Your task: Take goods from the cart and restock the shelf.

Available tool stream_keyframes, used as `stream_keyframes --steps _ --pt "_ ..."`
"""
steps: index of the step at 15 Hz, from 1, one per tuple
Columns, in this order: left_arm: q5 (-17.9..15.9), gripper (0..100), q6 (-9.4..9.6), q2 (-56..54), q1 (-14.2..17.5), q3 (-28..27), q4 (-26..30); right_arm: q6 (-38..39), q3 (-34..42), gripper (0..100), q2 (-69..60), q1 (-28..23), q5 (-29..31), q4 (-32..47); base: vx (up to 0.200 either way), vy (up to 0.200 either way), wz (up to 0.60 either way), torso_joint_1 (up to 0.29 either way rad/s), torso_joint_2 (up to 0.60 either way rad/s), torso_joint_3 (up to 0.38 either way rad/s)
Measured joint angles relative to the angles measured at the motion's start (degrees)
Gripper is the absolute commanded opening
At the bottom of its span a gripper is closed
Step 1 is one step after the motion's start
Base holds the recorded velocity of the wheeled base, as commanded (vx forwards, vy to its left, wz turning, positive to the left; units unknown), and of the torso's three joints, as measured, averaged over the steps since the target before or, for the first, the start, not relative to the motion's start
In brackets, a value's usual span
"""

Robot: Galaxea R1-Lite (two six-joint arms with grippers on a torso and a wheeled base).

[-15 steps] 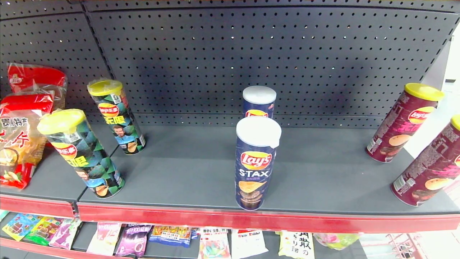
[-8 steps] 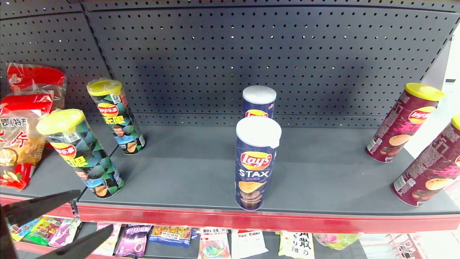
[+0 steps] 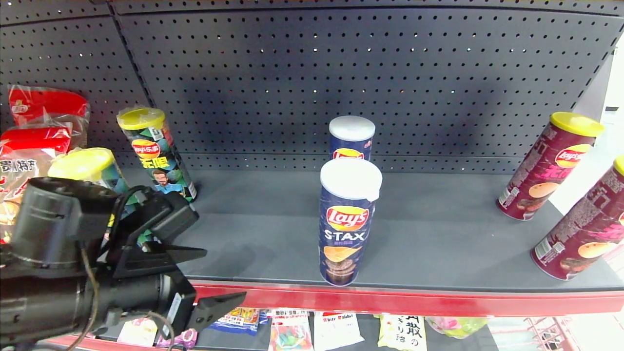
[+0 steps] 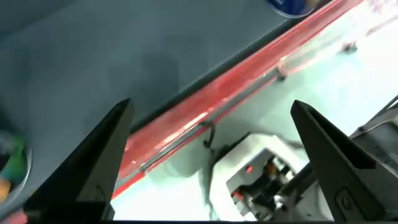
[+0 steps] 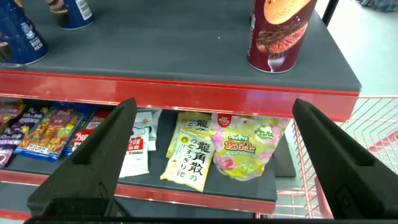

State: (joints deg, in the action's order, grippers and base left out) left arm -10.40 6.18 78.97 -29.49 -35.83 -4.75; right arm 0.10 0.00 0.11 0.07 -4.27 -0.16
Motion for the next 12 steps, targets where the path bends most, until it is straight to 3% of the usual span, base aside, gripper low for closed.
stream_keyframes --steps 3,12 --pt "-0.55 100 2.63 7.61 -0.5 -4.61 0.0 0.0 0.0 100 0.0 0.0 -0.02 0.0 0.0 0.0 0.0 0.0 0.0 0.0" --pt "-0.51 100 2.88 20.97 -4.68 -15.71 -0.06 0.0 0.0 100 -0.01 0.0 -0.02 0.0 0.0 0.0 0.0 0.0 0.0 0.0"
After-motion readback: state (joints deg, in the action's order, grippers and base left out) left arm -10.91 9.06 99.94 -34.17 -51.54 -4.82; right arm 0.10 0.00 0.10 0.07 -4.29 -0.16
